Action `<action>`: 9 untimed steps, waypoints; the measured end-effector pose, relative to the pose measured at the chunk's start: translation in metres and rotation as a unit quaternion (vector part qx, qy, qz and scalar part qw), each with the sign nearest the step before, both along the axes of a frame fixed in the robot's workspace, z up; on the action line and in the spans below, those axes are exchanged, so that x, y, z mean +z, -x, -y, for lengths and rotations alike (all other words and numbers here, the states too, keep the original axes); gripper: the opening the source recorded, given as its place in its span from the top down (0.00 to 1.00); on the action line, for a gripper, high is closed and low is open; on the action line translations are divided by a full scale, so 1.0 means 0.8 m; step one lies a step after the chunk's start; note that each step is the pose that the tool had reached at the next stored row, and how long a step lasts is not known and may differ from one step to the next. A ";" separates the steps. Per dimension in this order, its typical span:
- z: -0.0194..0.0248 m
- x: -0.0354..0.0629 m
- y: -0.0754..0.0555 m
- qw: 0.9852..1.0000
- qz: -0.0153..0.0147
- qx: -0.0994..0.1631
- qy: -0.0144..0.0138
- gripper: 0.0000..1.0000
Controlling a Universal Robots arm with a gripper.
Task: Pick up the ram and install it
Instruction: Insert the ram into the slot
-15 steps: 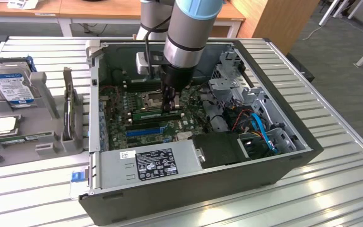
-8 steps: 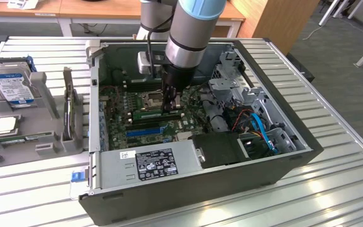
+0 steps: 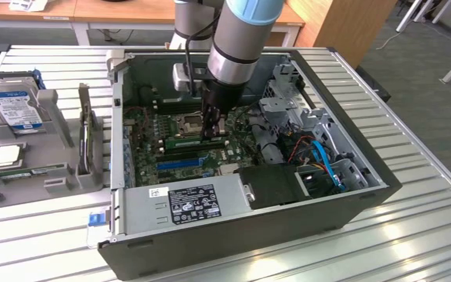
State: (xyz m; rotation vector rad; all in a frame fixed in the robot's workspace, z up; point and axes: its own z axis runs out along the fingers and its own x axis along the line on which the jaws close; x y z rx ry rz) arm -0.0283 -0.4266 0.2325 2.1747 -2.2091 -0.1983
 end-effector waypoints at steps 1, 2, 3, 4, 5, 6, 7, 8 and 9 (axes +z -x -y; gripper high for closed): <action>0.0000 0.000 0.000 1.000 -0.001 0.000 0.000 0.88; 0.0000 0.000 -0.001 1.000 -0.003 0.000 0.000 0.88; 0.0000 0.000 -0.002 1.000 -0.004 0.000 0.000 0.88; 0.0000 0.000 -0.002 1.000 -0.006 0.000 0.000 0.88; 0.0000 0.000 -0.003 1.000 -0.008 0.000 0.000 0.88; 0.0000 0.000 -0.004 1.000 -0.009 0.000 0.000 0.88; 0.0000 0.000 -0.004 1.000 -0.011 0.000 0.000 0.88; 0.0000 0.000 -0.005 1.000 -0.012 0.000 0.000 0.88; 0.0000 0.000 -0.006 1.000 -0.013 0.000 0.000 0.88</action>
